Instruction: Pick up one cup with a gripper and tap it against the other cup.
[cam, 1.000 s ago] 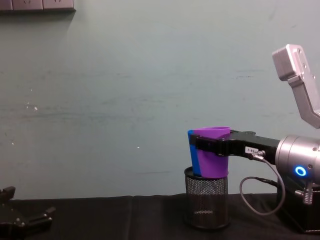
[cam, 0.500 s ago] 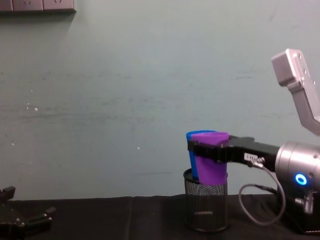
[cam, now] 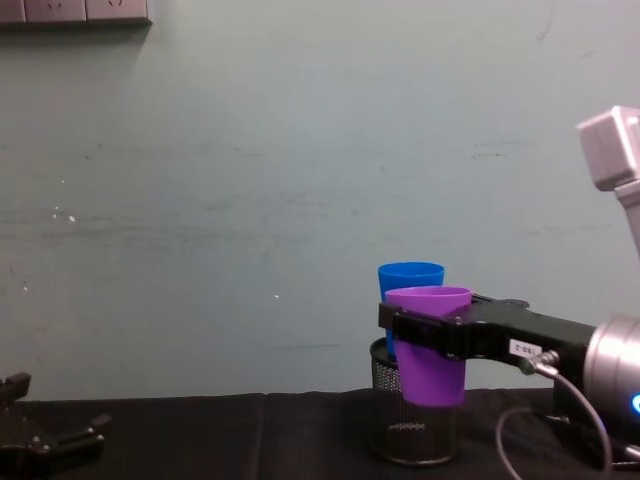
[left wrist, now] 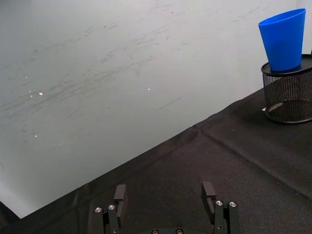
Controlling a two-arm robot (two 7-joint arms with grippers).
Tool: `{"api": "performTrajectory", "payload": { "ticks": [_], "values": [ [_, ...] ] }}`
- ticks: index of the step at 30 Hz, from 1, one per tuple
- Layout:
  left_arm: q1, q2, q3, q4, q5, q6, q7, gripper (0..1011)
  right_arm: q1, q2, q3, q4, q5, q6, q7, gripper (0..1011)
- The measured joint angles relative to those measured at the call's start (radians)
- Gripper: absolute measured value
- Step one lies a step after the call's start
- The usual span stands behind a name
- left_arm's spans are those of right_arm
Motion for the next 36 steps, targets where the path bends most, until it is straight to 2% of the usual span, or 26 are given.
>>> {"api": "performTrajectory", "payload": {
  "ticks": [3,6,12,22,29,36],
  "values": [
    [0.000,0.000,0.000,0.000,0.000,0.000,0.000,1000,-0.028,0.014,0.000,-0.034,0.000,0.000,-0.006,747],
    [0.000,0.000,0.000,0.000,0.000,0.000,0.000,1000,-0.081,0.036,0.000,-0.082,-0.010,-0.019,-0.016,747],
    [0.000,0.000,0.000,0.000,0.000,0.000,0.000,1000,-0.146,0.051,-0.006,-0.105,-0.025,-0.069,-0.015,747],
    [0.000,0.000,0.000,0.000,0.000,0.000,0.000,1000,-0.206,0.040,-0.006,-0.044,-0.068,-0.185,-0.015,747],
    [0.000,0.000,0.000,0.000,0.000,0.000,0.000,1000,-0.207,0.019,-0.004,0.008,-0.087,-0.232,-0.005,747],
    [0.000,0.000,0.000,0.000,0.000,0.000,0.000,1000,-0.196,-0.002,-0.003,0.057,-0.098,-0.256,0.005,747]
  ]
}}
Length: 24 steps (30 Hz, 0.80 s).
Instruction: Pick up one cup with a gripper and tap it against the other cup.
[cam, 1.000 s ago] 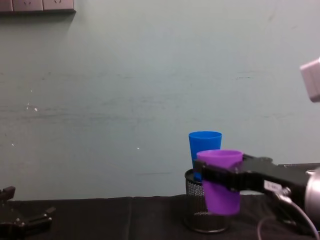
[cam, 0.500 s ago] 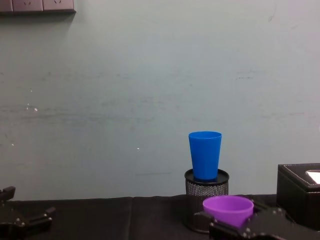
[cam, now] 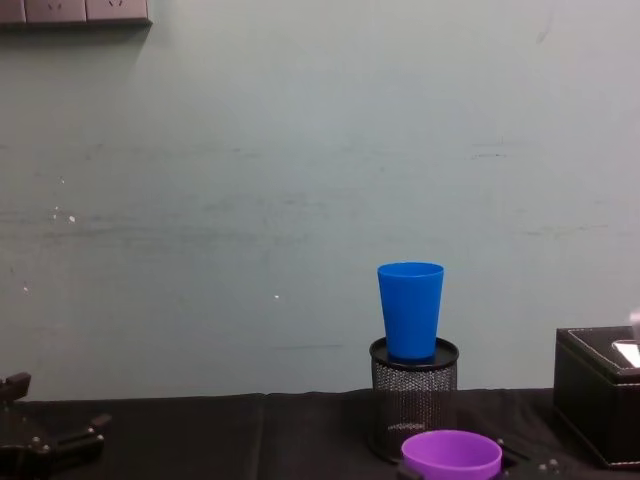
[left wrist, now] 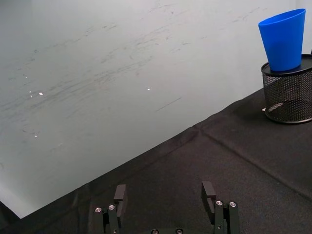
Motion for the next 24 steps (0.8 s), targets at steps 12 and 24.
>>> {"api": "performTrajectory", "payload": {
  "ticks": [12,24],
  "values": [
    [0.000,0.000,0.000,0.000,0.000,0.000,0.000,1000,0.008,-0.013,0.005,0.032,0.000,-0.014,0.011,761],
    [0.000,0.000,0.000,0.000,0.000,0.000,0.000,1000,0.003,-0.010,0.005,0.019,-0.004,-0.013,0.007,1002]
  ]
}}
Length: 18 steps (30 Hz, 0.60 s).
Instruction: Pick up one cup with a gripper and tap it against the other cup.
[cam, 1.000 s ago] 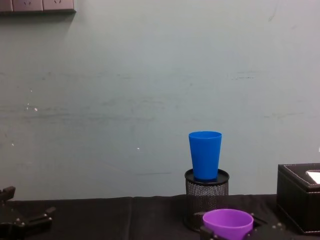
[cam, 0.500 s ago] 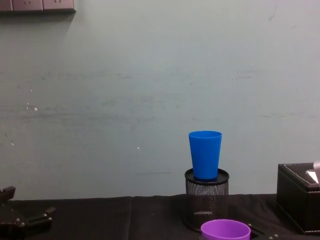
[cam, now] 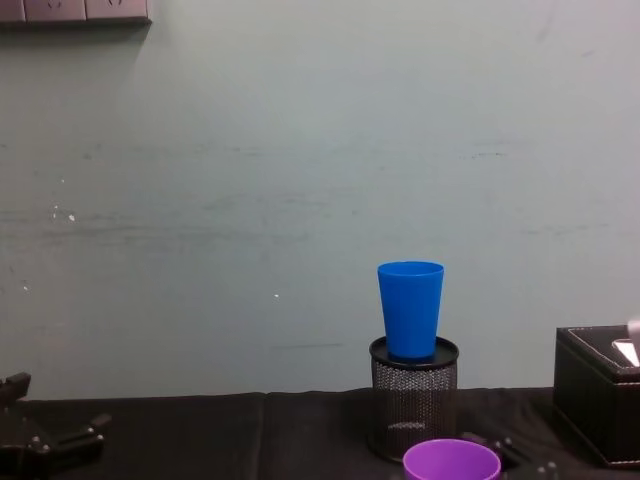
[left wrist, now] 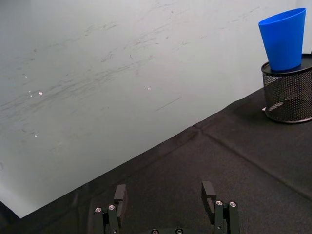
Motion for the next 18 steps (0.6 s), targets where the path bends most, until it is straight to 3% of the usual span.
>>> {"api": "performTrajectory", "payload": {
  "ticks": [13,18],
  "values": [
    [0.000,0.000,0.000,0.000,0.000,0.000,0.000,1000,-0.079,0.026,0.046,-0.188,-0.023,-0.032,-0.039,1002],
    [0.000,0.000,0.000,0.000,0.000,0.000,0.000,1000,-0.122,0.019,0.084,-0.242,-0.048,-0.016,-0.109,1002]
  ]
}}
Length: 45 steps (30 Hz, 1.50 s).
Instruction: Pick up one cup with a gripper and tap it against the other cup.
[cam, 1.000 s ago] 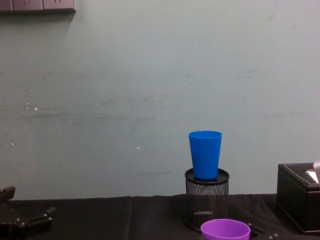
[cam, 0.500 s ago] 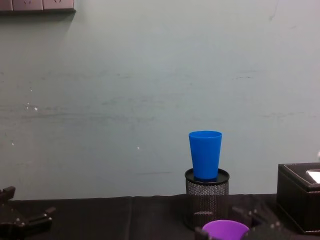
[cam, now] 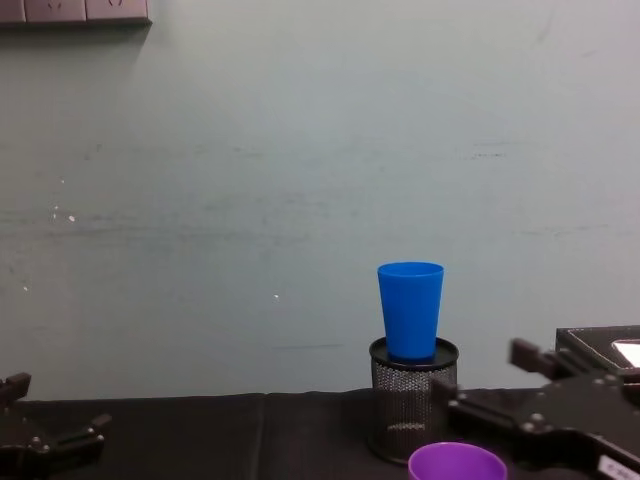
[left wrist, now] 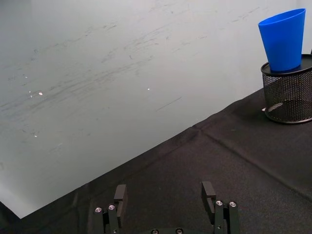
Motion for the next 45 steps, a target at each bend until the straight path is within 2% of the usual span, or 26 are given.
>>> {"api": "performTrajectory", "payload": {
  "ticks": [3,6,10,15,22,26,45],
  "values": [
    [0.000,0.000,0.000,0.000,0.000,0.000,0.000,1000,-0.018,-0.012,0.025,-0.010,-0.005,0.015,-0.038,1002],
    [0.000,0.000,0.000,0.000,0.000,0.000,0.000,1000,-0.046,-0.037,0.075,-0.016,-0.016,0.047,-0.119,1002],
    [0.000,0.000,0.000,0.000,0.000,0.000,0.000,1000,-0.062,-0.062,0.113,-0.009,-0.037,0.076,-0.192,1002],
    [0.000,0.000,0.000,0.000,0.000,0.000,0.000,1000,-0.063,-0.088,0.141,0.020,-0.066,0.099,-0.243,1002],
    [0.000,0.000,0.000,0.000,0.000,0.000,0.000,1000,-0.045,-0.105,0.148,0.070,-0.087,0.110,-0.248,1002],
    [0.000,0.000,0.000,0.000,0.000,0.000,0.000,1000,-0.029,-0.112,0.146,0.111,-0.089,0.100,-0.220,1002],
    [0.000,0.000,0.000,0.000,0.000,0.000,0.000,1000,-0.034,-0.110,0.145,0.096,-0.089,0.102,-0.225,1002]
  ]
}}
